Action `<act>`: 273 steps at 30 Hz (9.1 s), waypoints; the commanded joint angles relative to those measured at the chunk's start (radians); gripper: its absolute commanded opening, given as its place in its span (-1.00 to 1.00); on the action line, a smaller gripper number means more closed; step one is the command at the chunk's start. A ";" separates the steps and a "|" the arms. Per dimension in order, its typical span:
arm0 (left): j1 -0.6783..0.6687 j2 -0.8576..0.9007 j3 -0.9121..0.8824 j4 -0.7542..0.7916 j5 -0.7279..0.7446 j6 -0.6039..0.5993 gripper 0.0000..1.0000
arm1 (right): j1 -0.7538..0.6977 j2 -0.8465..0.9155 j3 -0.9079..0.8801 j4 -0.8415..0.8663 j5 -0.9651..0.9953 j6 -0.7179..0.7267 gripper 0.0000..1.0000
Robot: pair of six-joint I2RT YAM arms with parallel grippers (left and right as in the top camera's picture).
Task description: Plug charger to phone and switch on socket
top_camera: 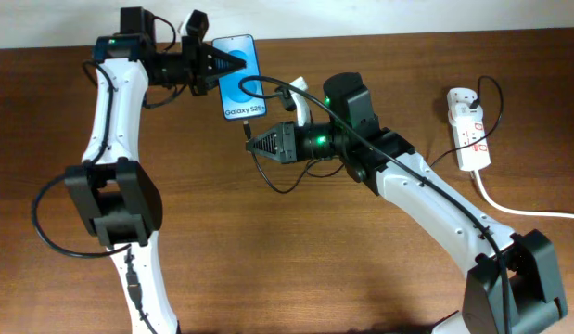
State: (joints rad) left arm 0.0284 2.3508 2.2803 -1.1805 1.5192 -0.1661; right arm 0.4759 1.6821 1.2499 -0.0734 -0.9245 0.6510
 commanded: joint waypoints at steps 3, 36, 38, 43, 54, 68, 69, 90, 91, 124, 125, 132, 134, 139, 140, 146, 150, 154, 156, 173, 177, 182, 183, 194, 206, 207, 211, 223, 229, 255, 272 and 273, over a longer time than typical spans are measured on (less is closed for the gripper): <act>-0.003 -0.009 0.007 0.002 0.055 -0.009 -1.00 | 0.008 0.004 -0.010 0.006 0.019 -0.006 -0.92; -0.042 -0.009 0.007 0.002 0.055 -0.001 -1.00 | -0.032 0.013 -0.010 0.056 0.052 0.013 -0.92; -0.042 -0.009 0.007 0.002 0.055 -0.001 -1.00 | -0.032 0.013 -0.010 0.056 0.072 0.019 -0.92; -0.042 -0.009 0.007 0.002 0.055 -0.001 -1.00 | -0.053 0.013 -0.010 0.056 0.076 0.026 -0.92; -0.042 -0.009 0.007 -0.008 0.055 -0.001 -1.00 | -0.053 0.013 -0.010 0.107 0.073 0.039 -0.92; -0.030 -0.009 0.007 0.002 0.055 -0.001 -1.00 | -0.052 0.013 -0.010 0.033 0.027 0.039 -0.55; -0.030 -0.009 0.007 0.003 0.055 -0.001 -1.00 | -0.052 0.013 -0.010 0.036 0.017 0.039 -0.48; -0.117 -0.001 0.006 -0.247 -0.723 0.182 -1.00 | -0.346 0.013 -0.010 -0.438 0.268 -0.230 0.75; -0.128 0.009 0.006 -0.234 -0.724 0.180 -1.00 | -0.346 0.013 -0.010 -0.448 0.281 -0.229 0.76; -0.137 0.285 0.006 -0.114 -0.955 0.047 -0.34 | -0.345 0.013 -0.010 -0.518 0.309 -0.233 0.77; -0.137 0.285 0.006 -0.116 -0.975 0.046 -0.28 | -0.345 0.013 -0.010 -0.518 0.309 -0.233 0.77; -0.137 0.285 0.010 -0.146 -1.089 0.046 -0.17 | -0.345 0.013 -0.010 -0.518 0.309 -0.255 0.79; -0.137 0.285 0.020 -0.172 -1.188 0.027 -0.10 | -0.345 0.013 -0.010 -0.518 0.309 -0.255 0.79; -0.137 0.285 0.037 -0.201 -1.387 0.020 -0.07 | -0.345 0.013 -0.010 -0.518 0.309 -0.255 0.80; -0.137 0.285 0.042 -0.201 -1.394 0.020 -0.08 | -0.345 0.013 -0.010 -0.518 0.309 -0.255 0.80; -0.104 0.284 0.678 -0.485 -1.412 0.021 -0.09 | -0.348 -0.004 0.264 -0.865 0.487 -0.367 0.80; -0.106 0.192 0.859 -0.505 -1.404 0.025 -0.06 | -0.436 -0.088 0.471 -1.033 0.578 -0.412 0.79; -0.106 0.111 0.859 -0.507 -1.404 0.024 0.15 | -0.808 -0.258 0.484 -1.091 0.600 -0.417 0.79; -0.106 0.109 0.858 -0.507 -1.404 0.024 0.64 | -0.954 -0.299 0.484 -1.093 0.596 -0.438 0.79; -0.106 0.109 0.856 -0.504 -1.404 0.024 0.99 | -1.108 0.312 0.483 -0.808 0.585 -0.613 0.86; -0.106 0.109 0.856 -0.500 -1.404 0.024 0.99 | -1.098 0.430 0.483 -0.777 0.584 -0.594 0.86; -0.106 0.109 0.856 -0.500 -1.404 0.024 0.99 | -1.069 0.499 0.480 -0.729 0.597 -0.595 0.90; -0.106 0.109 0.856 -0.500 -1.404 0.024 0.99 | -1.059 0.517 0.480 -0.718 0.609 -0.595 0.90; -0.115 0.109 0.856 -0.500 -1.405 0.024 0.99 | -0.993 0.537 0.442 -0.621 0.728 -0.595 0.90; -0.115 0.109 0.856 -0.490 -1.404 0.024 0.99 | -0.991 0.601 0.435 -0.623 0.707 -0.583 0.89; -0.115 0.109 0.856 -0.488 -1.404 0.024 0.99 | -0.991 0.601 0.435 -0.628 0.703 -0.583 0.90; -0.115 0.109 0.856 -0.485 -1.404 0.024 0.99 | -0.991 0.601 0.435 -0.643 0.665 -0.584 0.89; -0.115 0.109 0.856 -0.486 -1.404 0.024 0.99 | -0.938 0.602 0.435 -0.655 0.641 -0.594 0.88; -0.115 0.109 0.856 -0.486 -1.404 0.024 0.99 | -0.925 0.602 0.435 -0.671 0.640 -0.594 0.88; -0.115 0.109 0.856 -0.478 -1.405 0.024 0.99 | -0.999 -0.128 0.684 -0.950 0.532 -0.631 0.97; -0.115 0.109 0.856 -0.479 -1.405 0.024 0.99 | -0.673 -0.283 0.684 -1.304 0.543 -0.662 0.97; -0.115 0.109 0.856 -0.479 -1.405 0.024 0.99 | -0.673 -0.283 0.684 -1.304 0.543 -0.663 0.97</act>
State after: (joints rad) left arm -0.0849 2.4870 3.1325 -1.6600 0.1188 -0.1398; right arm -0.2020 1.3941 1.9274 -1.3769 -0.3866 -0.0040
